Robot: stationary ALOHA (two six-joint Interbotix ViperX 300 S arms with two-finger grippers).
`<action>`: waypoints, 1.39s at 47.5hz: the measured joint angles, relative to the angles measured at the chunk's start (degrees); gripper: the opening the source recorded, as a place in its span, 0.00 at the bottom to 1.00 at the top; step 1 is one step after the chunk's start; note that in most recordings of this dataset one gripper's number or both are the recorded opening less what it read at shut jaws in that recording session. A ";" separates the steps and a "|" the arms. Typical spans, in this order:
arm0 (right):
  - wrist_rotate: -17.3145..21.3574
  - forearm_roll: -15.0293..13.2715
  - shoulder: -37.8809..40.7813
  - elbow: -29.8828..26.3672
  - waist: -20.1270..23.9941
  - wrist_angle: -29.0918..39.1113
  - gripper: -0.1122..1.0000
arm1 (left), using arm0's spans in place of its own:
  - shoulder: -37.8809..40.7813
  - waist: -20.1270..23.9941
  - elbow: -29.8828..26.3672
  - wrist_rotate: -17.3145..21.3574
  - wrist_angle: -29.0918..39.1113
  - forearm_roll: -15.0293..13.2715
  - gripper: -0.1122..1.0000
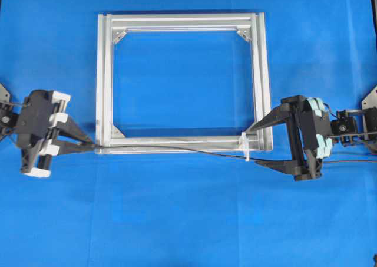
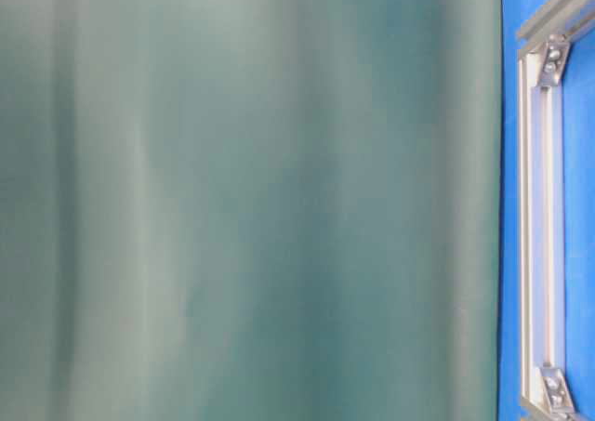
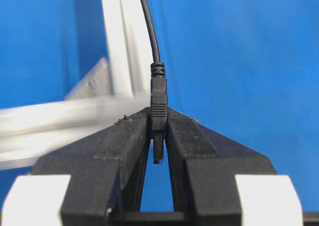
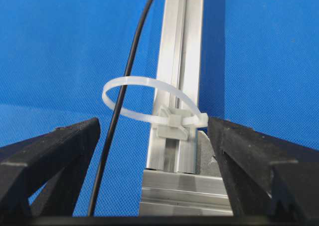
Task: Insert the wire through the string loop located on the right side.
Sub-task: 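Pull the cable leftward through the loop with the left gripper, then open the left gripper, release the cable, and hold both arms apart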
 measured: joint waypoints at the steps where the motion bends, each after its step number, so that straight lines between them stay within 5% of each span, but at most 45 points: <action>1: 0.00 -0.09 0.00 0.00 0.00 -0.09 0.94 | -0.44 -0.18 0.26 0.00 0.44 0.00 0.17; 34: 0.00 -0.09 -0.09 -0.09 -0.09 -0.09 0.94 | -0.35 -0.44 0.35 0.00 3.34 0.00 0.18; 36: 0.00 0.00 0.00 -0.09 -0.09 -0.09 0.94 | -0.26 -0.35 0.35 0.00 3.43 0.00 0.22; 48: 0.00 0.00 0.00 -0.09 -0.09 0.00 0.94 | -0.44 -0.44 0.18 0.00 3.43 0.00 0.86; 66: -1.23 0.00 -3.43 -0.88 -0.79 3.78 0.94 | -7.38 -0.18 -1.32 0.09 7.91 -0.09 0.80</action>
